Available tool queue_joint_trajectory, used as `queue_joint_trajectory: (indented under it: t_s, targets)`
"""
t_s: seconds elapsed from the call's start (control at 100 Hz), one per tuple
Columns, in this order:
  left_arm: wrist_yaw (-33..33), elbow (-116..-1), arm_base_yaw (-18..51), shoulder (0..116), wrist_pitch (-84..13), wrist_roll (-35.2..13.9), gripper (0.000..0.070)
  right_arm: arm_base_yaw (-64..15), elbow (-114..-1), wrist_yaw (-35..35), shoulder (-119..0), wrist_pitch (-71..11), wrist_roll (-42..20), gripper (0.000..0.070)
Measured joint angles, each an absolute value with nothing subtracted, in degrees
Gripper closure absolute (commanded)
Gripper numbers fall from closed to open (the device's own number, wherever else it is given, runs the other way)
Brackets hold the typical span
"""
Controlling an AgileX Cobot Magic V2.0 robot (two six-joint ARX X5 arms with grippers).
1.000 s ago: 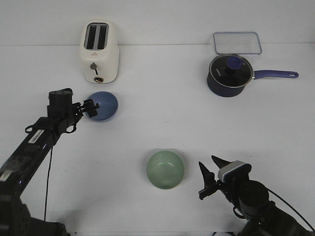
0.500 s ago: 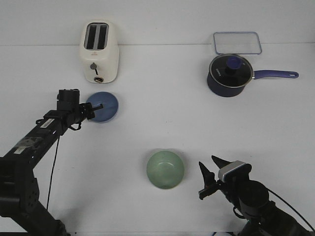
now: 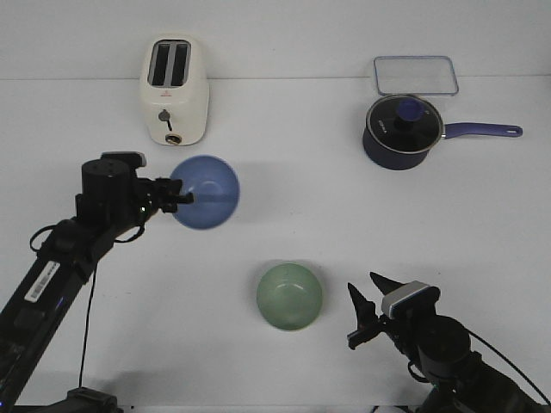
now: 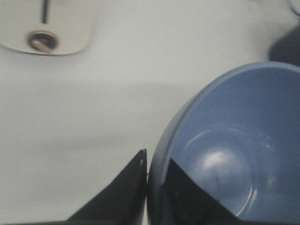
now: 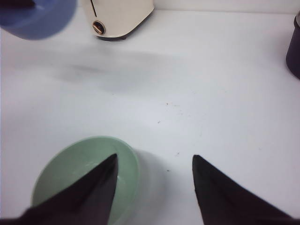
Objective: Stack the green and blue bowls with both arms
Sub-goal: 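Lift the blue bowl and carry it over the green bowl, then lower the blue bowl into the green bowl and open the left gripper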
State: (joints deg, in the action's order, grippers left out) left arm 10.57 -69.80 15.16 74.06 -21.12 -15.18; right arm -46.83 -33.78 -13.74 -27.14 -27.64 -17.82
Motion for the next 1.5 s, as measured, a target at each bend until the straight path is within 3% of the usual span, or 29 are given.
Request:
queue_joint_trajectory:
  t_s: [0.32, 0.62, 0.67, 0.78, 0.83, 1.01, 1.21, 1.33, 1.38, 1.44, 1.46, 1.5]
  targets:
    - [6.92, -57.34, 40.29, 74.61, -16.40, -18.92, 0.0691, -46.83, -33.78, -14.94, -27.14, -27.64, -17.82, 0.0382]
    - [2.87, -56.60, 46.37, 81.45, -13.82, -20.95, 0.0673, -46.83, -33.78, -15.00, -27.14, -27.66, -17.82, 0.0382]
    - [2.81, -56.60, 46.37, 81.89, -13.98, -21.17, 0.0606, -46.83, -33.78, -15.00, -27.14, -27.70, -17.82, 0.0381]
    - [2.68, -56.60, 46.57, 81.41, -13.76, -21.61, 0.0356, -46.83, -33.78, -15.00, -27.14, -28.08, -17.82, 0.0381]
    - [2.11, -56.60, 46.65, 80.79, -13.78, -21.54, 0.0304, -46.83, -33.78, -15.00, -27.14, -28.03, -17.82, 0.0381]
    - [-2.52, -56.60, 45.45, 73.10, -14.46, -19.68, 0.0307, -46.83, -33.78, -15.00, -27.14, -27.83, -17.82, 0.0381]
    - [-12.36, -56.38, 44.21, 54.54, -20.71, -15.90, 0.0307, -46.83, -33.78, -15.00, -27.14, -27.83, -17.82, 0.0381]
    - [-16.29, -49.89, 44.01, 44.03, -21.85, -15.66, 0.0342, -46.83, -33.78, -15.00, -27.14, -27.83, -17.82, 0.0386]
    - [-16.56, -45.87, 43.90, 40.07, -22.57, -16.25, 0.0430, -46.83, -33.78, -15.00, -27.14, -27.86, -17.82, 0.0466]
    - [-16.56, -41.52, 43.66, 36.62, -22.85, -17.54, 0.0632, -46.83, -33.78, -15.00, -27.14, -27.88, -17.82, 0.0691]
    - [-16.56, -40.27, 43.62, 35.70, -22.96, -17.96, 0.0700, -46.83, -33.78, -14.98, -27.14, -27.92, -17.85, 0.0700]
    - [-16.56, -38.22, 43.59, 34.37, -23.11, -18.85, 0.0688, -46.83, -33.78, -15.00, -27.14, -28.05, -17.82, 0.0694]
